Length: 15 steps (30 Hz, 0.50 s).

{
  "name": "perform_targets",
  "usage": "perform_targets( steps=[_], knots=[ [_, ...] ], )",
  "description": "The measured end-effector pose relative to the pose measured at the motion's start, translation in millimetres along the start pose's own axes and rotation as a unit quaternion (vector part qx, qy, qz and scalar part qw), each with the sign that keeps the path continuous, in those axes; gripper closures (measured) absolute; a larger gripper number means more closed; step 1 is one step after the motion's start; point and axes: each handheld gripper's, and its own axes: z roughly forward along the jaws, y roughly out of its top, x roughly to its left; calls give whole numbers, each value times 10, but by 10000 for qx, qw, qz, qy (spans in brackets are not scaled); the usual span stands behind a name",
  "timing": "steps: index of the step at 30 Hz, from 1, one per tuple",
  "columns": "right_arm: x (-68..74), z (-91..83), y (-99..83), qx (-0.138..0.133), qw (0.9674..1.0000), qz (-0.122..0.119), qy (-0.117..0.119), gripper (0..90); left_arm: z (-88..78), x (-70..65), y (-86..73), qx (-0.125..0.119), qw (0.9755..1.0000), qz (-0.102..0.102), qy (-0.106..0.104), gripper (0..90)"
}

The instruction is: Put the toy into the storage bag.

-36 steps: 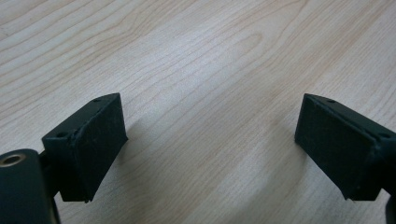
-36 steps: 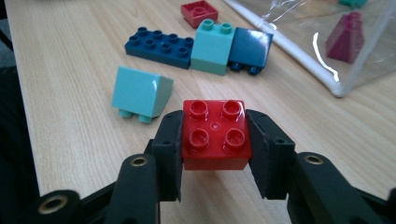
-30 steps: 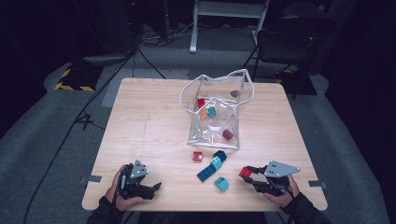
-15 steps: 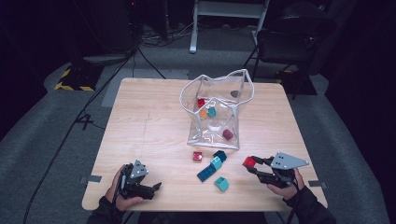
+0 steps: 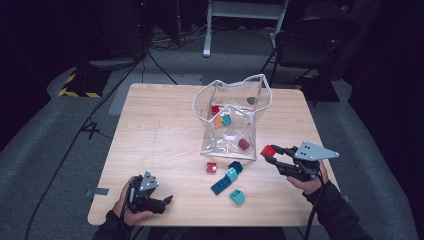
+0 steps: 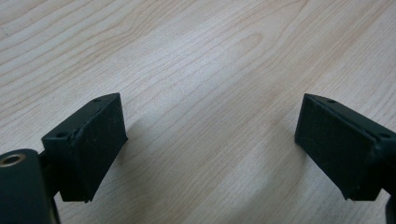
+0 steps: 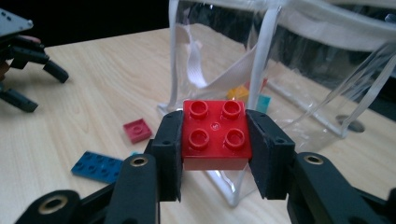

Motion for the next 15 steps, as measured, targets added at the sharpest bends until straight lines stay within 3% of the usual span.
perform_targets(
  steps=[15],
  knots=[
    [-128, 37, 517, -348, 9989, -134, -281, 590, 3, 2, 1, -9, 10000, -9, 7, 91]
  ],
)
